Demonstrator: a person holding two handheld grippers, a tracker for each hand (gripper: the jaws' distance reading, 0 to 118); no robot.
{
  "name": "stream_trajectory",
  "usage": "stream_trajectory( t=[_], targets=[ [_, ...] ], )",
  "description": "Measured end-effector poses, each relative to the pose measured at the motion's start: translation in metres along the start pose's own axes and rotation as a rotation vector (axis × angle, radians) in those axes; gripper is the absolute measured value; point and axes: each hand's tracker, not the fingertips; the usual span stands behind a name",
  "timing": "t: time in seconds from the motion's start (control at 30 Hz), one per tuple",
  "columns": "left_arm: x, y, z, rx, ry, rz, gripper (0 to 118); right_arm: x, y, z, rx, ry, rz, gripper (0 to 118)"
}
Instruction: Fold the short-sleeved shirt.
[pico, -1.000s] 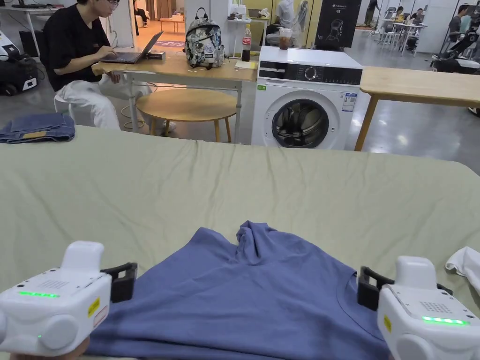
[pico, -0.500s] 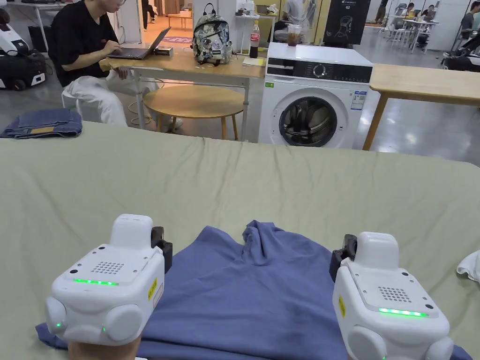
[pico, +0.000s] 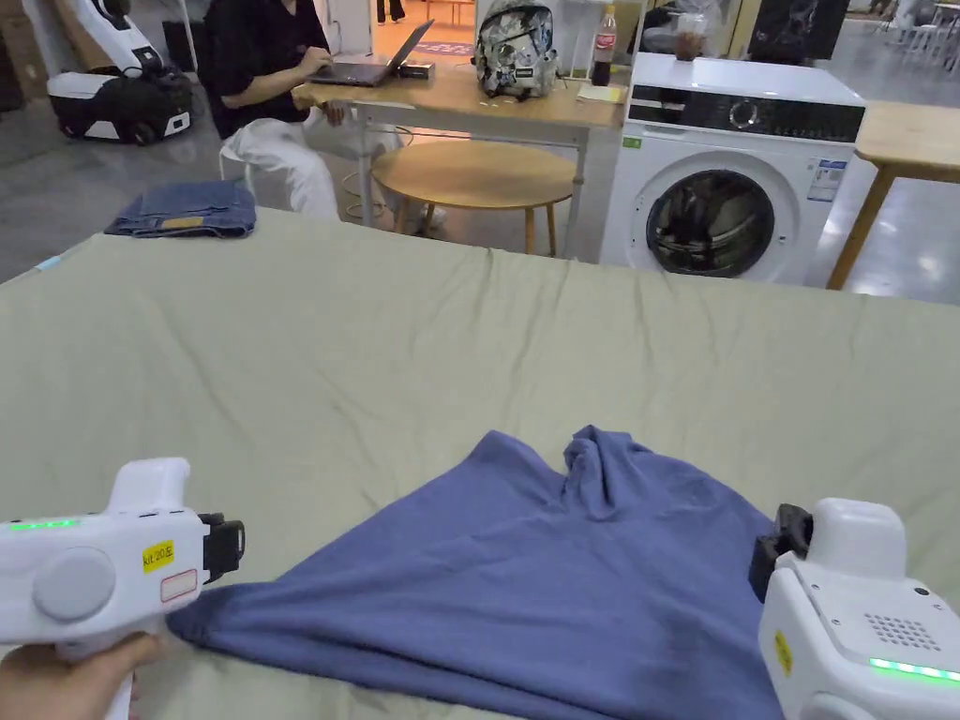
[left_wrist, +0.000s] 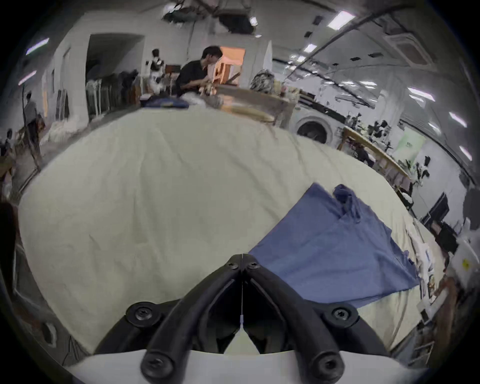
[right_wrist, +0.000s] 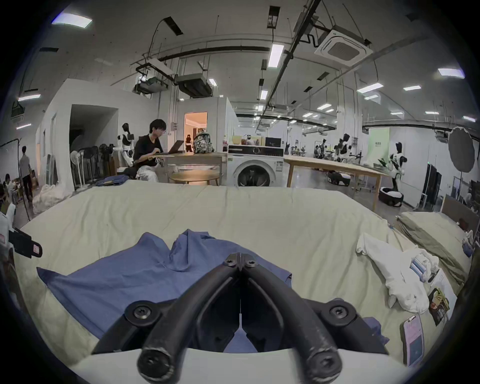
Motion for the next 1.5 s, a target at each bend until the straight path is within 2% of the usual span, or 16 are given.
stream_trajectory(
  t=[0.07,0.1,0.17,0.33,0.47,0.53,0.73,0.83,0.9,1.17,1.3,1.33,1.37,1.43,1.47,1.5],
  targets=[
    [-0.006,-0.002,0.004,-0.024,0.024,0.016,0,0.0,-0.003,-0.003,-0.018,-0.001,0.001,0],
    [-0.011,-0.002,0.002,-0.044,0.042,0.012,13,0.0,-0.005,-0.005,-0.025,0.0,0.004,0],
    [-0.02,-0.002,-0.01,-0.064,0.051,0.012,73,0.0,-0.008,-0.006,-0.035,0.0,0.01,0],
    [-0.022,-0.012,-0.023,-0.142,0.113,0.072,77,-0.001,-0.01,-0.007,-0.054,-0.004,0.031,0],
    [-0.027,-0.018,-0.039,-0.176,0.175,0.092,77,0.0,-0.013,-0.008,-0.067,-0.008,0.039,0],
    [-0.025,-0.022,-0.047,-0.203,0.186,0.076,67,0.001,-0.015,-0.009,-0.075,-0.011,0.045,0],
    [-0.006,-0.031,-0.051,-0.217,0.276,-0.026,53,-0.001,-0.021,-0.013,-0.099,-0.012,0.052,0],
    [0.0,-0.032,-0.053,-0.215,0.265,-0.065,28,-0.002,-0.024,-0.017,-0.111,-0.009,0.049,0],
    [0.005,-0.031,-0.056,-0.217,0.239,-0.074,3,-0.004,-0.026,-0.021,-0.122,-0.005,0.042,0],
    [-0.013,-0.022,-0.045,-0.163,0.166,-0.04,0,0.002,-0.015,-0.053,-0.167,0.034,0.036,0],
    [-0.006,-0.023,-0.035,-0.151,0.149,-0.035,0,0.013,0.009,-0.111,-0.299,0.086,0.063,0],
    [-0.005,-0.023,-0.034,-0.148,0.149,-0.035,0,0.017,0.014,-0.131,-0.34,0.097,0.067,6],
    [-0.002,-0.024,-0.033,-0.147,0.146,-0.032,0,0.018,0.02,-0.149,-0.368,0.096,0.083,20],
    [-0.001,-0.024,-0.034,-0.145,0.144,-0.029,0,0.02,0.03,-0.186,-0.443,0.129,0.127,64],
    [0.0,-0.024,-0.035,-0.148,0.145,-0.03,0,0.022,0.033,-0.205,-0.455,0.118,0.144,76],
    [0.002,-0.024,-0.036,-0.152,0.147,-0.03,0,0.023,0.035,-0.222,-0.479,0.115,0.158,77]
  ],
)
